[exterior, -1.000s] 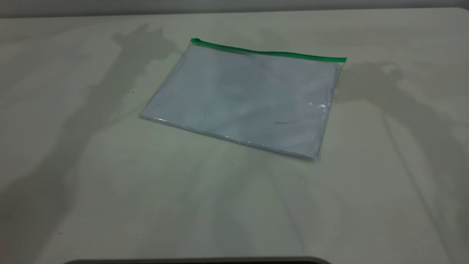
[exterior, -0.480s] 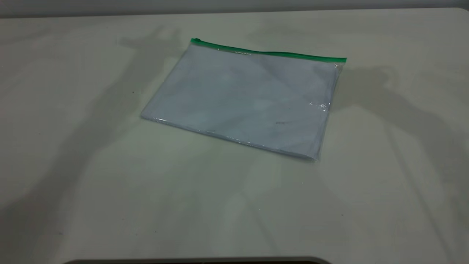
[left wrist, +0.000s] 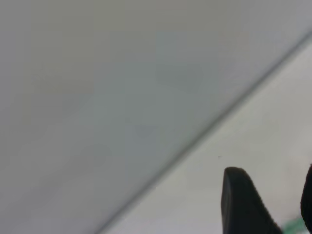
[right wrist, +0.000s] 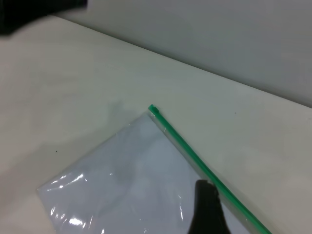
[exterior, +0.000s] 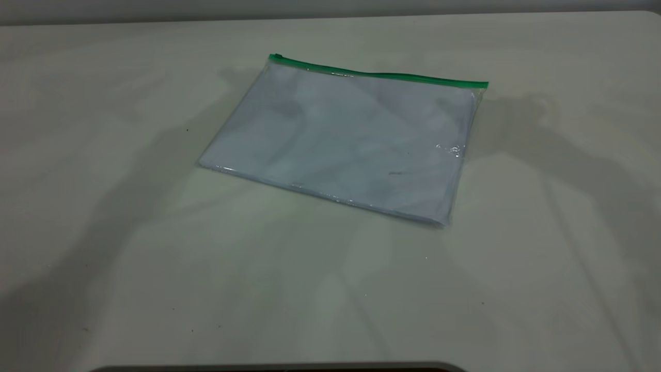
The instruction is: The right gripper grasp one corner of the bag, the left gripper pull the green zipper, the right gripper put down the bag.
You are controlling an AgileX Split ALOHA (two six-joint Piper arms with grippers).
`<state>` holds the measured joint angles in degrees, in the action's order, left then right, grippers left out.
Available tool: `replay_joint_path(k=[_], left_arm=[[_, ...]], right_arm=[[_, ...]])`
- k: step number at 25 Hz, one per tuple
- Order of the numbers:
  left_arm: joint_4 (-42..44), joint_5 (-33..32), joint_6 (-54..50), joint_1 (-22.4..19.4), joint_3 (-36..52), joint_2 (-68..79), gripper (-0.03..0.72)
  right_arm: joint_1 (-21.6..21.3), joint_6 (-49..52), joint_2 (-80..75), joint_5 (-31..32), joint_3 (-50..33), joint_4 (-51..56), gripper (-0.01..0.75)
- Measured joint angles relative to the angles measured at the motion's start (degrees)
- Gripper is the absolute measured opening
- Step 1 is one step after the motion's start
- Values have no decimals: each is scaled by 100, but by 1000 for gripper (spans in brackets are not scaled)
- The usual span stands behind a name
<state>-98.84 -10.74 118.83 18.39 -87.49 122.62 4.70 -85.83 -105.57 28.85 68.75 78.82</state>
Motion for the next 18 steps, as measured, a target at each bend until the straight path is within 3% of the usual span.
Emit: replay_joint_path(k=[9,14,18], left_arm=[[296,-1456,-2159,-58,254,108,359],[2176,-2264,-4305,-190,241,108,359],[3635,-3619,-6231,-587,-51,103,359]], right_arm=[[0,76,0,25,0,-16,574],[0,198,0,38,0,-179,574],[0,270,13,40,0,-251,574]])
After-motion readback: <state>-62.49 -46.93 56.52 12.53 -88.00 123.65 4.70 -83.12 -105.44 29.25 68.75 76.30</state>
